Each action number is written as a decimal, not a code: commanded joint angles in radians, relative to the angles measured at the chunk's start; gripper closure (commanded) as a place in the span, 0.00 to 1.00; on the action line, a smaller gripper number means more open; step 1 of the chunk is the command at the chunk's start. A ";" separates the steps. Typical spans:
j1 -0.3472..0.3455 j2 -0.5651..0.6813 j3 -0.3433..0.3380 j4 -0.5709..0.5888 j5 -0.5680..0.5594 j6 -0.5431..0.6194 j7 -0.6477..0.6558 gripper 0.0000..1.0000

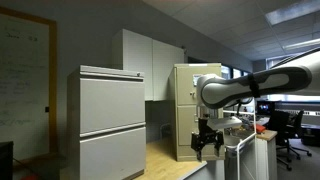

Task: Open the bottom drawer of the file cabinet to the right

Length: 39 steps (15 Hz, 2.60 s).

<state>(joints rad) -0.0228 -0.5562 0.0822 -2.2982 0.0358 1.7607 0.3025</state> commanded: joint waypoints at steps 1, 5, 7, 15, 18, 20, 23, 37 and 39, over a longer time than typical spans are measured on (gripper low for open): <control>-0.002 0.001 0.001 0.002 0.001 0.000 -0.001 0.00; -0.002 0.000 0.001 0.003 0.001 0.001 -0.001 0.00; -0.002 0.000 0.001 0.003 0.001 0.001 -0.001 0.00; -0.050 0.013 -0.048 0.013 -0.016 0.088 -0.010 0.00; -0.093 0.048 -0.096 0.027 -0.013 0.180 -0.016 0.00; -0.116 0.079 -0.134 0.040 0.007 0.264 -0.020 0.00; -0.130 0.138 -0.193 0.073 0.079 0.393 -0.018 0.00; -0.162 0.542 -0.364 0.383 0.700 0.656 -0.035 0.00; -0.186 0.581 -0.366 0.398 0.797 0.667 -0.056 0.00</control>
<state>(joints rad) -0.1802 -0.0405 -0.2774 -1.9583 0.7111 2.4280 0.2800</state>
